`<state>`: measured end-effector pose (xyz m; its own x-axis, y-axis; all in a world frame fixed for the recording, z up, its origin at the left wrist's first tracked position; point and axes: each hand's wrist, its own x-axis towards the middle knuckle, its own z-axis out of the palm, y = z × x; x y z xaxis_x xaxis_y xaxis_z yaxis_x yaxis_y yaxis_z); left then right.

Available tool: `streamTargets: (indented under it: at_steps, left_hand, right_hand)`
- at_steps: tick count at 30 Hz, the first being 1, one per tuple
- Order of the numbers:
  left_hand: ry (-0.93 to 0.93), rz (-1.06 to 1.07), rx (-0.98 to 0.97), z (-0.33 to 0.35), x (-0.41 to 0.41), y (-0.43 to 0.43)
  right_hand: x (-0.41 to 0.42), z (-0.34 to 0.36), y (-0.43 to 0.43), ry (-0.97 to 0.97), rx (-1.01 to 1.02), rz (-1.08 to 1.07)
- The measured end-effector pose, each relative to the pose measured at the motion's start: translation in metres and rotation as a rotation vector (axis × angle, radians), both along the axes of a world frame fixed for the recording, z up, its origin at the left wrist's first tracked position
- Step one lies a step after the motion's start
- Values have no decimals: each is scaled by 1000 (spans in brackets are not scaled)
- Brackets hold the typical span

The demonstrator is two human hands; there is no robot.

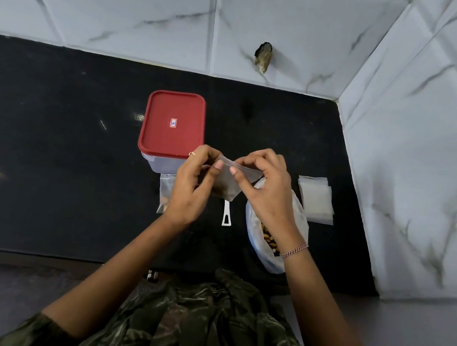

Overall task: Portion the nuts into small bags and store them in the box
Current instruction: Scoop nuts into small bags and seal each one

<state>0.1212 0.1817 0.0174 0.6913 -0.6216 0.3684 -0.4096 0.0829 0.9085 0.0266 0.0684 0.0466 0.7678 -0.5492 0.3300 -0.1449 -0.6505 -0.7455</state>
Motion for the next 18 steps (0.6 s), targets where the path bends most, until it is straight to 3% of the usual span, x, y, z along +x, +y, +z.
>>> streamTargets:
  at_steps: [6,15,18]
  left_hand:
    - [-42,15,16,1,0,-1]
    - [116,-20,-63,3,-1,-1]
    - [119,-3,-68,4,1,-2]
  right_hand:
    - [3,0,-1,6,16,16]
    - [8,0,1,-36,-7,-15]
    - [4,-2,-1,-31,77,-19]
